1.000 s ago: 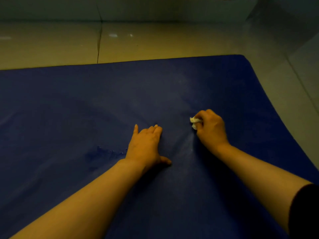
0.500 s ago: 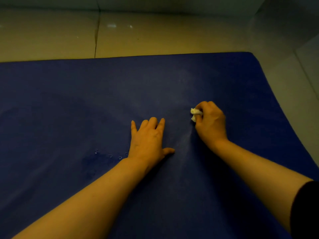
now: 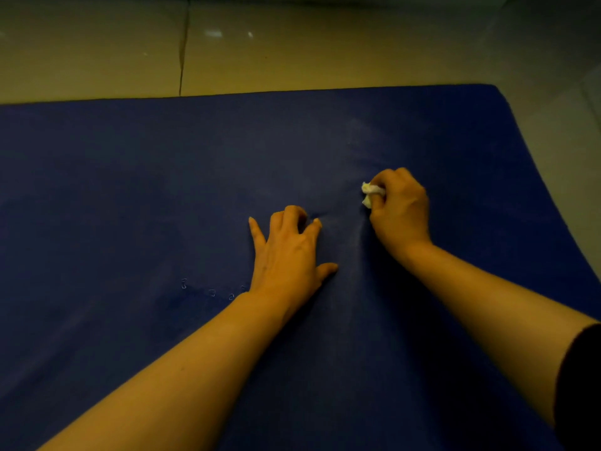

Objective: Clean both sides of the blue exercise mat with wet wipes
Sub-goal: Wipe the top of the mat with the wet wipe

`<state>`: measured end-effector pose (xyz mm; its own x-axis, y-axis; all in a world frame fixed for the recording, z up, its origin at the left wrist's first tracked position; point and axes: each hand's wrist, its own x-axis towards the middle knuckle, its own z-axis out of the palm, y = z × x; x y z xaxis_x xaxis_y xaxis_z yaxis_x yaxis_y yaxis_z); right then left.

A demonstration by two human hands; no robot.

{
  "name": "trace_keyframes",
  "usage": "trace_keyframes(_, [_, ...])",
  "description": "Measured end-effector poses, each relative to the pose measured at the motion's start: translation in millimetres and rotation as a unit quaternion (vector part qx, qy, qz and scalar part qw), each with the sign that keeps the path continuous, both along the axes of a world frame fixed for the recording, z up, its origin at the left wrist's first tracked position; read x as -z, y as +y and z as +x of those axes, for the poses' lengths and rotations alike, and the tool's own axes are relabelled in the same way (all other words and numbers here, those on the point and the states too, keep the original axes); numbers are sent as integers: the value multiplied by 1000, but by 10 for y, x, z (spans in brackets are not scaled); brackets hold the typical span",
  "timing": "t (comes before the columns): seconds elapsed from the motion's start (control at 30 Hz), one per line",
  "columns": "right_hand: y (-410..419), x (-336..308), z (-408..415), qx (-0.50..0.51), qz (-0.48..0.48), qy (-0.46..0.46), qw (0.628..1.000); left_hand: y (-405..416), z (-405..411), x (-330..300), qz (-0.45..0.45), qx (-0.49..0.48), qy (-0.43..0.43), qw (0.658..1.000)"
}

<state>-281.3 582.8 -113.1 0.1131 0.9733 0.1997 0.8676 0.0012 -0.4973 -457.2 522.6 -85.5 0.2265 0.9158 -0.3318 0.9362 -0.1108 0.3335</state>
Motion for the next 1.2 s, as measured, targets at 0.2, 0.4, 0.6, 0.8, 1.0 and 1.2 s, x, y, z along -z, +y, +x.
trace_keyframes(0.2, [-471,-6,-472,-194,33,0,980,-9,-24,123,-2,8,-32,999])
trace_keyframes(0.4, [263,-22,164,-37,8,-33,999,38,5,92,-22,10,1,1000])
trace_keyframes(0.6, [-67,2,-411,-111,48,-14,993,46,52,73,-5,-16,2,1000])
trace_keyframes(0.8, [208,-8,-169,-195,41,-81,976,109,51,22,13,-25,19,999])
trace_keyframes(1.0, [510,-28,-119,-5,-17,-116,993,115,8,35,8,-18,6,1000])
trace_keyframes(1.2, [93,87,-404,-158,46,-45,985,84,15,73,38,-33,-12,999])
